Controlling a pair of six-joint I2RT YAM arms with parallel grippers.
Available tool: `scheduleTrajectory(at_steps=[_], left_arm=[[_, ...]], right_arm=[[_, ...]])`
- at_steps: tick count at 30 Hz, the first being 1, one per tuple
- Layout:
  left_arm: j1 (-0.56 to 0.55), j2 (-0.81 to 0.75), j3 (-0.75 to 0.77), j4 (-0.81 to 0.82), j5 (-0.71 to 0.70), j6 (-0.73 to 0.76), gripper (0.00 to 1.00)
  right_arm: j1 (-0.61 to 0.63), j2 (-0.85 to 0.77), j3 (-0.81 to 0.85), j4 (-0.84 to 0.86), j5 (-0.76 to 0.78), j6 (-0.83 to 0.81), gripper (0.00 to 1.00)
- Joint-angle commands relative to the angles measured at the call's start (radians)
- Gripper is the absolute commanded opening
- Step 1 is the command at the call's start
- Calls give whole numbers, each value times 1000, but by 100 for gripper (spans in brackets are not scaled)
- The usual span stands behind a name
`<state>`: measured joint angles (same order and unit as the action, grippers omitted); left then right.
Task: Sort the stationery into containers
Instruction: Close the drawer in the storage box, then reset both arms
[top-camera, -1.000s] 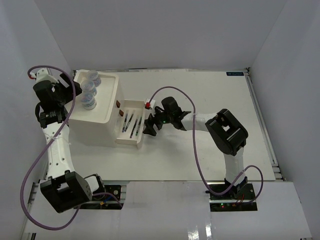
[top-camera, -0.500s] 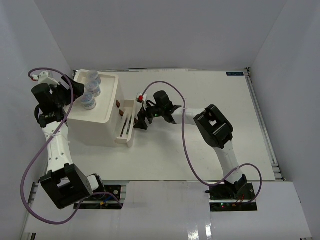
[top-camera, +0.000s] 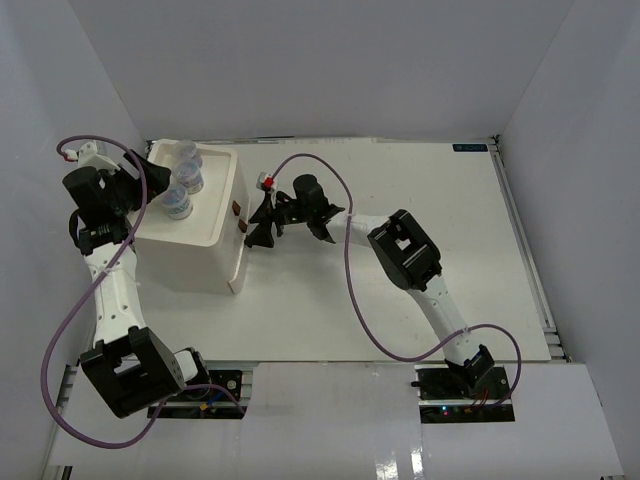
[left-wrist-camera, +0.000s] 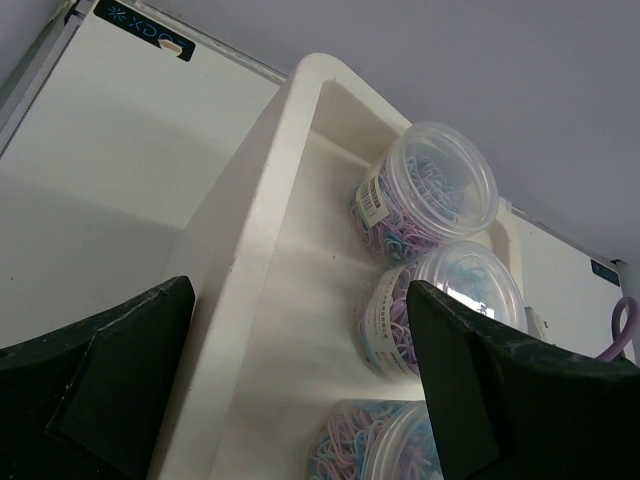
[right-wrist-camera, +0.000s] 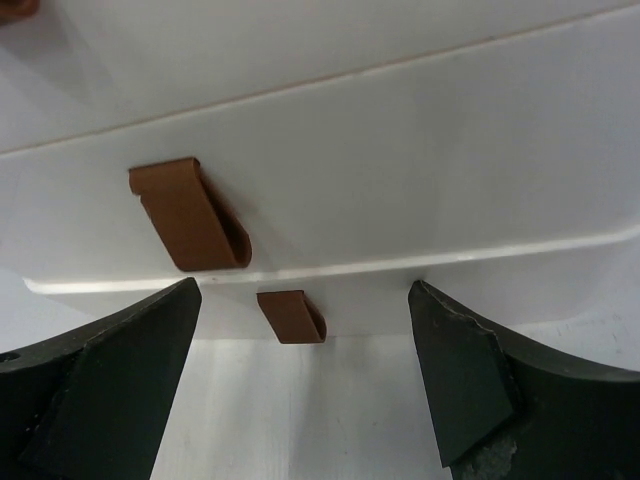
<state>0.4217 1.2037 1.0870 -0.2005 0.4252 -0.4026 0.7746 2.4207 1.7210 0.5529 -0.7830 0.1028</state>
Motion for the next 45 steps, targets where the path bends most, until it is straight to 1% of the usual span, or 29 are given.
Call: scheduleTrajectory(at_steps=[1,7,10,13,14,16,17,21,22,23,24,25,26,27,28,29,30,31,32,33,34,36,37,38,39,40,42,43,45], left_arm=[[2,0,-13,-7,37,-13,98],[9,-3,-12,-8,41,-15,97],[15,-10,-1,-10,35,-10,98],[15,-16,31,-42,-11,13,98],[15,-19,51,-60,-17,16,98],[15,-32,80,-83,-34,22,98],[15,-39,96,-106,-39,22,98],[15,-69,200,-175,-69,39,98],[15,-81,220,-194,-89,54,98],[15,-87,238,-230,-98,65,98],[15,-95,255,-249,-103,74,98],[15,-113,290,-267,-108,94,98],[15,-124,306,-301,-103,100,98],[14,-137,318,-313,-95,105,98],[11,-153,326,-319,-83,108,98],[2,-189,329,-330,-47,111,98],[-6,-206,330,-336,-27,111,98],[-17,-228,330,-339,-10,114,98],[-44,-271,330,-346,9,120,98],[-61,-292,330,-350,10,128,98],[-107,-314,330,-355,3,136,98],[-159,-366,344,-387,-41,169,98],[-222,-380,352,-405,-67,180,98],[-253,-395,364,-434,-94,192,98],[-285,-427,369,-445,-158,214,98],[-343,-444,373,-457,-189,225,98],[-385,-501,386,-485,-280,245,98],[-405,-519,384,-488,-304,249,98],[-451,-552,378,-504,-324,252,98]], right_arm=[[31,43,98,94,-53,70,91],[32,55,109,133,-64,104,91],[28,5,42,134,-52,84,91],[8,-98,-96,136,-3,51,90],[0,-167,-138,136,11,43,90],[-27,-245,-269,136,68,20,90],[-38,-332,-314,137,85,11,90],[-115,-569,-518,114,206,-3,90],[-126,-619,-549,89,265,-6,90],[-138,-715,-586,47,295,-38,90],[-152,-760,-592,-69,336,-60,90],[-156,-806,-594,-137,444,-83,90],[-158,-895,-595,-199,500,-136,90],[-159,-938,-598,-303,566,-155,90],[-159,-986,-606,-342,703,-167,90],[-158,-1081,-632,-369,772,-169,90],[-158,-1129,-649,-386,860,-172,90],[-158,-1184,-670,-407,980,-178,90],[-158,-1292,-695,-409,1034,-183,90],[-158,-1343,-742,-407,1085,-199,90],[-158,-1450,-762,-413,1163,-213,90],[-159,-1549,-803,-429,1232,-227,90],[-159,-1596,-811,-436,1281,-245,90],[-159,-1685,-817,-461,1301,-259,90],[-159,-1725,-827,-475,1317,-273,90],[-159,-1802,-830,-488,1344,-296,90],[-159,-1876,-837,-519,1370,-301,90],[-159,-1947,-856,-524,1375,-304,90],[-158,-2020,-885,-524,1371,-301,90]])
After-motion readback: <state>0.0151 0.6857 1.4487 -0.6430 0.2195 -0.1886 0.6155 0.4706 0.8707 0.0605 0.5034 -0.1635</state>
